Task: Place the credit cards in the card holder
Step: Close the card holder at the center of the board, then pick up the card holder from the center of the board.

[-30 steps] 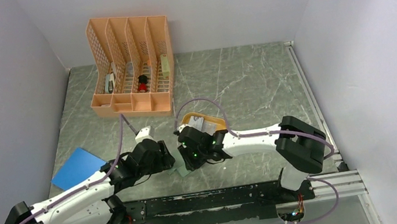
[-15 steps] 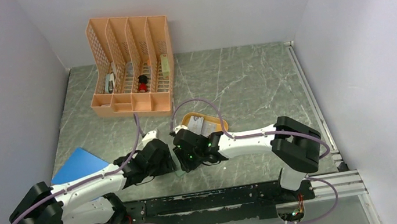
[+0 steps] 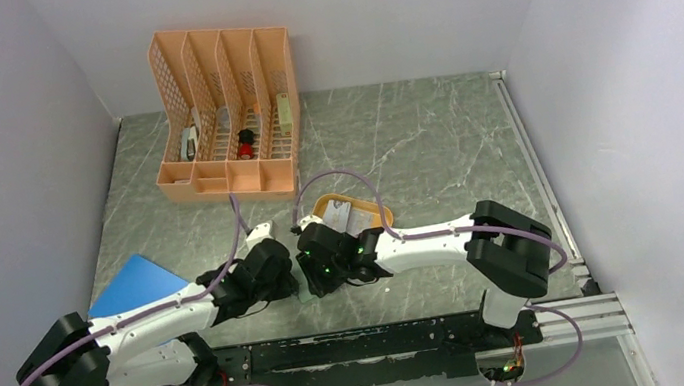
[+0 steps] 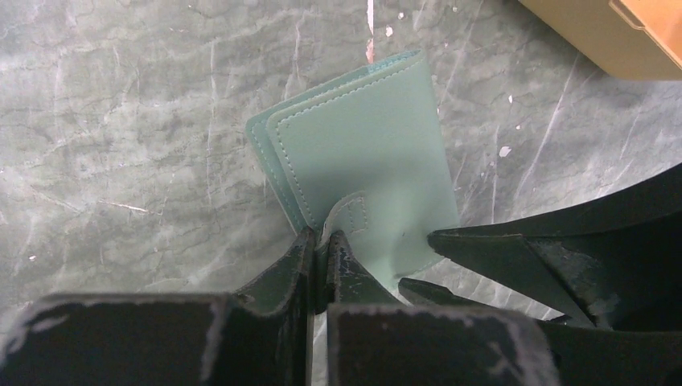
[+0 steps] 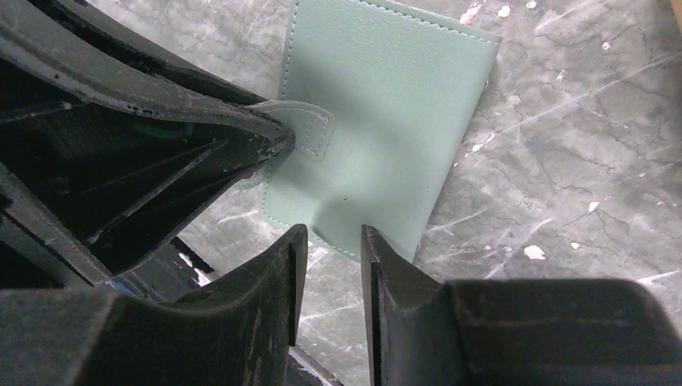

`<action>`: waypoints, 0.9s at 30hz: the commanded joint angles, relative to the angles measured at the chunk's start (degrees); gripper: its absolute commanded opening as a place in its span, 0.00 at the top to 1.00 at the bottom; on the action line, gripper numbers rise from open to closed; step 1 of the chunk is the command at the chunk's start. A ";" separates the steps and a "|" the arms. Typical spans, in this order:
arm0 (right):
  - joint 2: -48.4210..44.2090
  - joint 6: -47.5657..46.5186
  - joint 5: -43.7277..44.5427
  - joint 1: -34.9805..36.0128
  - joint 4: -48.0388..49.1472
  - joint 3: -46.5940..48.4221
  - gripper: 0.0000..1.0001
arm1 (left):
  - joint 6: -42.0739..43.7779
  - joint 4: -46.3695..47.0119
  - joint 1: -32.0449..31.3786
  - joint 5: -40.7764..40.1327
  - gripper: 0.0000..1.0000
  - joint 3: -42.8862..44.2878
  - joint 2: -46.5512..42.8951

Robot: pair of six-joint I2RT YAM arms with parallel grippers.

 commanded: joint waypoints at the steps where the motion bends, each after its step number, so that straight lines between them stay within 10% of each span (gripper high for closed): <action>1: -0.29 1.19 0.72 0.21 -1.46 -0.42 0.64 | 0.78 -3.05 -0.03 -2.70 0.95 -2.56 0.80; 12: -7.96 10.46 -12.02 -9.38 10.05 -10.30 0.43 | -1.09 -4.52 -0.03 -5.46 0.95 -6.18 -0.92; 27: -3.39 18.90 -24.93 -13.21 25.33 -15.85 0.41 | -3.10 -6.15 -0.01 -6.51 0.95 -6.11 0.08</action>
